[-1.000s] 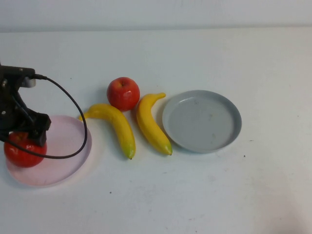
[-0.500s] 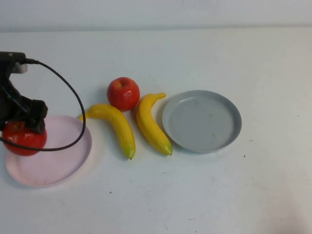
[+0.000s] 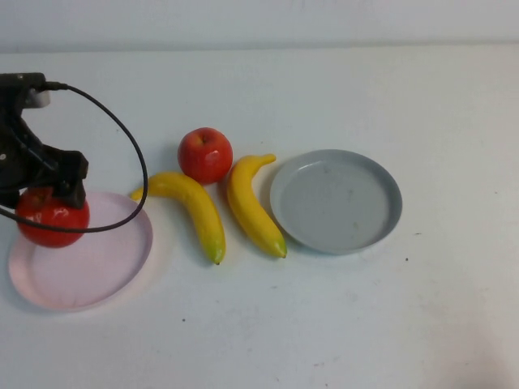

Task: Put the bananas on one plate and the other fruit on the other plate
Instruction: Put one type of fruit in the left plate

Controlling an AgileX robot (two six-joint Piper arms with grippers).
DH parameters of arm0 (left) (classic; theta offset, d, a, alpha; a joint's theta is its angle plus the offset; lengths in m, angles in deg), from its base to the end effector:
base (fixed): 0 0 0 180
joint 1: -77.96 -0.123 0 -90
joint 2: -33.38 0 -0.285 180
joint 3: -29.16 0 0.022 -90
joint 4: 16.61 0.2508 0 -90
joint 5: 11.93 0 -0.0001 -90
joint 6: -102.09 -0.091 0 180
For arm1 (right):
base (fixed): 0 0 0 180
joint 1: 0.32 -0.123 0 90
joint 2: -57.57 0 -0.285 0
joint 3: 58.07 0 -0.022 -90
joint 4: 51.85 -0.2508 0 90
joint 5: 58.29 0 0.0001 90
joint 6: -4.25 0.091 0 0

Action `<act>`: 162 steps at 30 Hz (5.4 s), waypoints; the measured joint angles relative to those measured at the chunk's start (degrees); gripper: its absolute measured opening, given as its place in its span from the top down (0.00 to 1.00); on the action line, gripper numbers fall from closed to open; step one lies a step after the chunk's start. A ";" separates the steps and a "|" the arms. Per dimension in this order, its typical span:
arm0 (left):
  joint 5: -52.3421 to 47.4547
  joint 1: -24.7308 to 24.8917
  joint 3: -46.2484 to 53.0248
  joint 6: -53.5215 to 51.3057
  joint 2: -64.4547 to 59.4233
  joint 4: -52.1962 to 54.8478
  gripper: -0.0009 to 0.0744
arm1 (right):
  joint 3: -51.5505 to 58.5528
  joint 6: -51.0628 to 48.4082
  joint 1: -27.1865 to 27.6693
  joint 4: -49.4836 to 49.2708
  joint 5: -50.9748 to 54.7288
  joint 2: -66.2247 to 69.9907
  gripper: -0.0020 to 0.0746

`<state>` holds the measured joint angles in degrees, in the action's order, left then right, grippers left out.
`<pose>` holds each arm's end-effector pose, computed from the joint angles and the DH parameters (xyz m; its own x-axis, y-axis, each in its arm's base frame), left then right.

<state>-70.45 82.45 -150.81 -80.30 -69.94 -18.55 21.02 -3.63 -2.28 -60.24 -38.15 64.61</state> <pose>0.3417 -0.0295 0.2774 -0.9450 0.0983 -0.3120 0.1100 0.9937 -0.0199 0.0530 0.0064 0.1716 -0.2767 -0.0094 -0.9609 -0.0824 0.9965 0.0140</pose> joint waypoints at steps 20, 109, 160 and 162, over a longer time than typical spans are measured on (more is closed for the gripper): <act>-8.20 0.23 -0.83 0.08 -2.55 -4.36 0.10 | 0.00 0.00 0.00 0.00 0.00 0.00 1.00; 22.77 20.03 -20.44 -9.58 -20.63 1.20 0.10 | 0.00 0.00 0.00 0.00 0.00 0.00 1.00; 22.81 16.19 -20.70 -4.43 -24.79 -2.35 0.23 | 0.00 0.00 0.00 0.00 0.00 0.00 1.00; 22.23 16.19 -20.70 -4.43 -24.37 -2.45 0.23 | 0.00 0.00 0.00 0.00 0.00 0.00 1.00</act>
<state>-48.22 98.64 -171.50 -84.73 -94.31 -20.99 21.02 -3.63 -2.28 -60.24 -38.15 64.61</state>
